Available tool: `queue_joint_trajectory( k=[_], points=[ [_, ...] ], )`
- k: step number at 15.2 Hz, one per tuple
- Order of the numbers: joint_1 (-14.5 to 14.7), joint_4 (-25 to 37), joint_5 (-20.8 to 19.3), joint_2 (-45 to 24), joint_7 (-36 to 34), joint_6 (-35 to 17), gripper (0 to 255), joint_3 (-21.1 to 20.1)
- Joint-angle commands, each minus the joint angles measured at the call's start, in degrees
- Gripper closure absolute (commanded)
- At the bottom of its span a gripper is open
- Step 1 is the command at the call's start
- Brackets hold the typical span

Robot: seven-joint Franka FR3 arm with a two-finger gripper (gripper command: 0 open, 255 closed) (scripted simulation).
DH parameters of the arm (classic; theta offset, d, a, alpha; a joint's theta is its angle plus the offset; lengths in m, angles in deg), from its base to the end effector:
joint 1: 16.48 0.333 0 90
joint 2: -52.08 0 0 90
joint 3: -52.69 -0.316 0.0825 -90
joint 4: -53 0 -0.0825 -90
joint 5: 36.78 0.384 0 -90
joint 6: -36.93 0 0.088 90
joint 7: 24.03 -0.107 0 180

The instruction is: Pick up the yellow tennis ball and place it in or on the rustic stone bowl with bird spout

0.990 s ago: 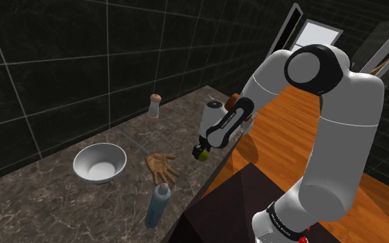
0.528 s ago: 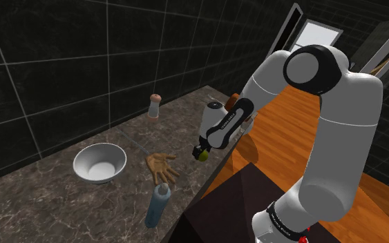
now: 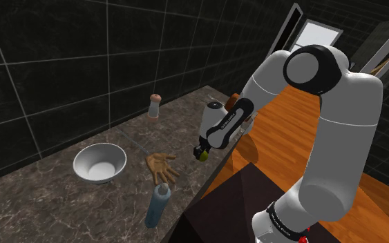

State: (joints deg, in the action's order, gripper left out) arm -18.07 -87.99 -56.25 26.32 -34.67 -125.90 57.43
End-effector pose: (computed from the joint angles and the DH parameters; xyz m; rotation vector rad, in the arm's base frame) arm 0.4564 -0.0372 0.1135 3.0120 0.0593 -0.1007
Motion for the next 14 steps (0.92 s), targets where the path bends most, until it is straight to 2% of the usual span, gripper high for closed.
queue_joint_trajectory(
  k=[1, 14],
  points=[
    [0.0, 0.0, 0.0, 0.0, 0.0, 0.0, 255, 0.0],
    [-1.6, -2.6, 2.9, 10.9, 3.3, 8.2, 255, -2.2]
  ],
)
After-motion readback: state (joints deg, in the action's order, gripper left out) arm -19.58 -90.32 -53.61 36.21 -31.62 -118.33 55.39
